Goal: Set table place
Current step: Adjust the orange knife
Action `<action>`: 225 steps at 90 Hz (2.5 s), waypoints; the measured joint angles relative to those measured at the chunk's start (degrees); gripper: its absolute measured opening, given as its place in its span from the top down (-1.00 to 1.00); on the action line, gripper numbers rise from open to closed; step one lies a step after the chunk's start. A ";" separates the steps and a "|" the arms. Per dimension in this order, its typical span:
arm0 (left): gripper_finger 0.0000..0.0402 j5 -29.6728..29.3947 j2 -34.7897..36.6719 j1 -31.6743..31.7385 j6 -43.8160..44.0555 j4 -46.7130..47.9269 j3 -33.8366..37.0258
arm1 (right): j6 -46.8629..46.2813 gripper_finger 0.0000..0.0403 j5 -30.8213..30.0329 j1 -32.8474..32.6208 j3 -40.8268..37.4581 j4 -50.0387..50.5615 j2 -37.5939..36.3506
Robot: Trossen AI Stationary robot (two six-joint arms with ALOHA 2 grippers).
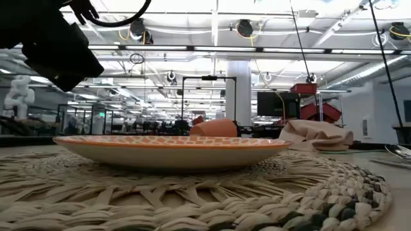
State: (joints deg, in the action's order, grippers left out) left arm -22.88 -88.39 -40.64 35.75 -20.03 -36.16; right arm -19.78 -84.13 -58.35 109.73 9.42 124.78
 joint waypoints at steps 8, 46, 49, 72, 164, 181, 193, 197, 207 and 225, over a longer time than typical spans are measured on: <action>0.36 -0.15 -0.01 0.00 0.49 -0.02 0.00 | -15.04 0.65 -5.30 -1.38 1.28 11.08 0.14; 0.36 -0.54 -0.01 -0.88 1.24 -0.17 0.00 | -27.47 0.62 5.59 2.10 1.41 23.57 1.35; 0.36 -0.54 -0.01 -1.07 1.22 -0.08 0.00 | -25.87 0.62 3.53 2.10 1.39 23.09 1.87; 0.36 -1.56 -0.01 -1.51 1.02 1.87 0.00 | 11.00 0.62 -5.62 2.56 1.37 0.02 4.62; 0.36 -1.88 0.00 -2.92 1.22 1.68 0.00 | 40.13 0.66 18.59 4.09 3.00 -33.10 -3.83; 0.36 -2.79 0.01 -2.56 1.32 1.26 0.00 | 25.61 0.65 45.22 4.85 3.00 -29.25 -2.32; 0.36 -2.81 0.01 -2.60 1.48 1.27 0.00 | 27.39 0.65 51.17 4.49 4.11 -33.56 1.74; 0.36 -2.82 0.01 -2.62 1.98 1.37 0.00 | 29.64 0.65 48.14 4.00 6.28 -32.26 3.50; 0.36 -2.88 0.01 -2.60 2.86 1.80 0.00 | 38.40 0.65 36.92 2.84 16.07 -27.76 9.25; 0.36 -3.14 0.00 -2.60 2.88 2.28 0.00 | 54.56 0.65 15.63 2.80 20.36 -30.79 13.98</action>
State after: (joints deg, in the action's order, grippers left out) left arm -26.02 -88.39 -43.25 38.63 -17.75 -36.16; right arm 34.78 -68.51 -55.55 130.08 -21.36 138.76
